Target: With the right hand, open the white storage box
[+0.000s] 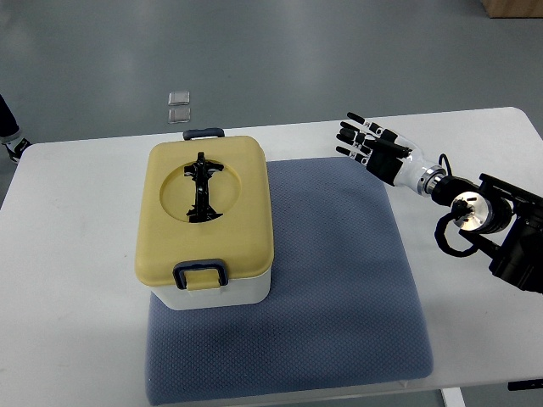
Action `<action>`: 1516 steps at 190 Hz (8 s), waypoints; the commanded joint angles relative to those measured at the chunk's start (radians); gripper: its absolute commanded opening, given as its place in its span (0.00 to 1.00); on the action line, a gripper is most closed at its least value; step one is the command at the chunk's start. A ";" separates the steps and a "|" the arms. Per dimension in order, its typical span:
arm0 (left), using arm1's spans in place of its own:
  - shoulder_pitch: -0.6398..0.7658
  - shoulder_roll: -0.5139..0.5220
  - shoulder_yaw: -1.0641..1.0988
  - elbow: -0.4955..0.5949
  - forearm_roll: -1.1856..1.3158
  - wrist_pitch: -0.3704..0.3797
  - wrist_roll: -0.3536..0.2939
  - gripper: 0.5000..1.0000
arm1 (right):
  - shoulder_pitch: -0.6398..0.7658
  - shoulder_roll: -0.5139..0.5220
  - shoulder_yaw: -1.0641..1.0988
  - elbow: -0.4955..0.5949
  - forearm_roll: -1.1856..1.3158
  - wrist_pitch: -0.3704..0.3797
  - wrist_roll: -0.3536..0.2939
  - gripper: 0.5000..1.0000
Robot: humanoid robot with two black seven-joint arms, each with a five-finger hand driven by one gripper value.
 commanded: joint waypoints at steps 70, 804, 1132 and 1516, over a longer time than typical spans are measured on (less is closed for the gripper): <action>0.000 0.000 0.003 0.001 0.000 0.000 0.000 1.00 | 0.067 0.010 0.005 0.002 -0.220 -0.003 0.031 0.87; 0.000 0.000 0.003 -0.001 0.000 0.000 0.000 1.00 | 0.726 0.105 -0.377 0.351 -1.797 -0.279 0.427 0.00; 0.000 0.000 0.003 0.001 0.000 0.000 0.000 1.00 | 0.228 -0.318 -0.402 0.333 -1.789 -0.585 0.461 0.00; 0.000 0.000 0.003 -0.001 0.000 0.000 0.000 1.00 | 0.100 -0.091 -0.178 0.124 0.211 0.020 0.002 0.86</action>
